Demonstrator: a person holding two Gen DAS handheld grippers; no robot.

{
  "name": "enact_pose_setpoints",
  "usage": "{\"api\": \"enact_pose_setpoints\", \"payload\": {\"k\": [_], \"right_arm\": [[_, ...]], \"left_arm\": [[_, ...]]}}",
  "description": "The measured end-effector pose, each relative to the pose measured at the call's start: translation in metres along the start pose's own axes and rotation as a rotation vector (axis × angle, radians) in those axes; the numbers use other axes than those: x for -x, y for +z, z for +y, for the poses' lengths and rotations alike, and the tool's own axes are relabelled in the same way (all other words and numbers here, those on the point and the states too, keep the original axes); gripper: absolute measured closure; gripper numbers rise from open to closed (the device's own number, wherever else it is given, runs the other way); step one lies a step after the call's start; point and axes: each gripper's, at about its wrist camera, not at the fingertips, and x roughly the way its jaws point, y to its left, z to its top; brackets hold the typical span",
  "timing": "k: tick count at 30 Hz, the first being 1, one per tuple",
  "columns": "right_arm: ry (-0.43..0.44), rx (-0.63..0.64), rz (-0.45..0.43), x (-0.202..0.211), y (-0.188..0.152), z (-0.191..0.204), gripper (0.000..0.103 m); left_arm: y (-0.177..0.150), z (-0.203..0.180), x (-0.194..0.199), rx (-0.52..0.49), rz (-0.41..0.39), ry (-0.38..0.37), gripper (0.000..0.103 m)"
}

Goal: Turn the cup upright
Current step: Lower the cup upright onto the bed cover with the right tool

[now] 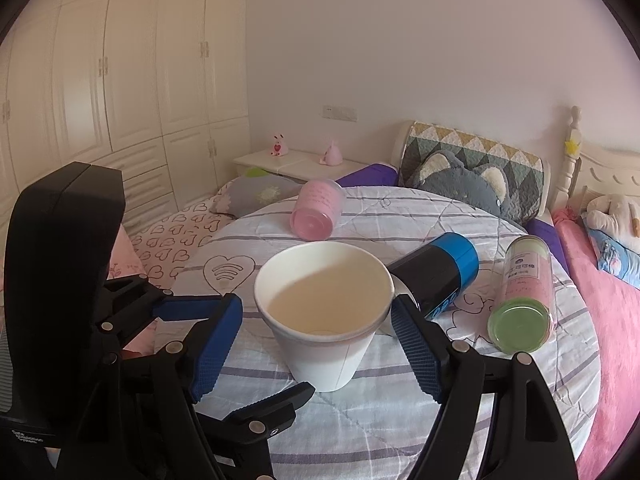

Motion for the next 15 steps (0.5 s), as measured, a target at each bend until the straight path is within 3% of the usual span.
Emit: {"api": "enact_pose_setpoints", "payload": {"k": [15], "right_arm": [[-0.034, -0.001, -0.032, 0.019, 0.001, -0.001, 0.024]], "left_arm": [[0.004, -0.008, 0.018, -0.002, -0.034, -0.008, 0.009]]}}
